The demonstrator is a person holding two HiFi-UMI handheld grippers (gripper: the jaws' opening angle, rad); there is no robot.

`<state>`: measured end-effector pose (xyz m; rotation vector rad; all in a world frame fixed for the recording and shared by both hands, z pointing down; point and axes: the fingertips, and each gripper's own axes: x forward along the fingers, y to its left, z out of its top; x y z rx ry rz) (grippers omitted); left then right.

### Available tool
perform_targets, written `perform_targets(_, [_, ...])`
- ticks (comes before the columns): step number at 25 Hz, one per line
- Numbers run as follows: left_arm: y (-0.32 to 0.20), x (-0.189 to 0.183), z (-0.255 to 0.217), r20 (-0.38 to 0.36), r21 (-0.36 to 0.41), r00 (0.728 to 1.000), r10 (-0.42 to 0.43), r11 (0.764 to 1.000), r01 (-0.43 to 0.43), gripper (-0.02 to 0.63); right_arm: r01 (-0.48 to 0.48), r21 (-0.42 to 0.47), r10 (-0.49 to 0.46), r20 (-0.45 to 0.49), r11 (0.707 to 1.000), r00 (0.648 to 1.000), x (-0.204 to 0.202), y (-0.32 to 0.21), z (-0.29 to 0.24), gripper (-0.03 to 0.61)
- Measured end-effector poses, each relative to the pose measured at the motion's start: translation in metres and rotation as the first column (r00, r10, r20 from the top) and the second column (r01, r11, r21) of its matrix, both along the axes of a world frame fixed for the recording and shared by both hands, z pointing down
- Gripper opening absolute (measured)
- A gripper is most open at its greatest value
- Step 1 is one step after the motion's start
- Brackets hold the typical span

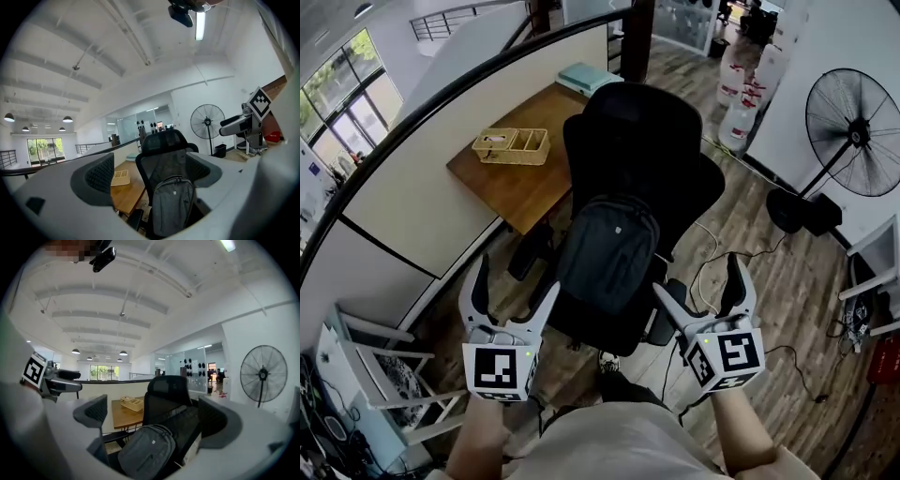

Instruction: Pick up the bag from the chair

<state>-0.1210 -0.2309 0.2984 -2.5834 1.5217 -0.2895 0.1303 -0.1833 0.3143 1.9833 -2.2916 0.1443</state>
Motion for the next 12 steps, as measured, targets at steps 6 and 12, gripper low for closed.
perform_targets(6, [-0.068, 0.03, 0.003, 0.037, 0.003, 0.999, 0.031, 1.0, -0.031, 0.453, -0.034, -0.025, 0.037, 0.092, 0.999, 0.995, 0.041, -0.067, 0.009, 0.6])
perform_targets(12, [-0.107, 0.046, 0.003, 0.03, -0.018, 0.997, 0.074, 0.997, -0.073, 0.453, -0.094, -0.023, 0.095, 0.067, 0.995, 0.993, 0.058, -0.092, 0.007, 0.6])
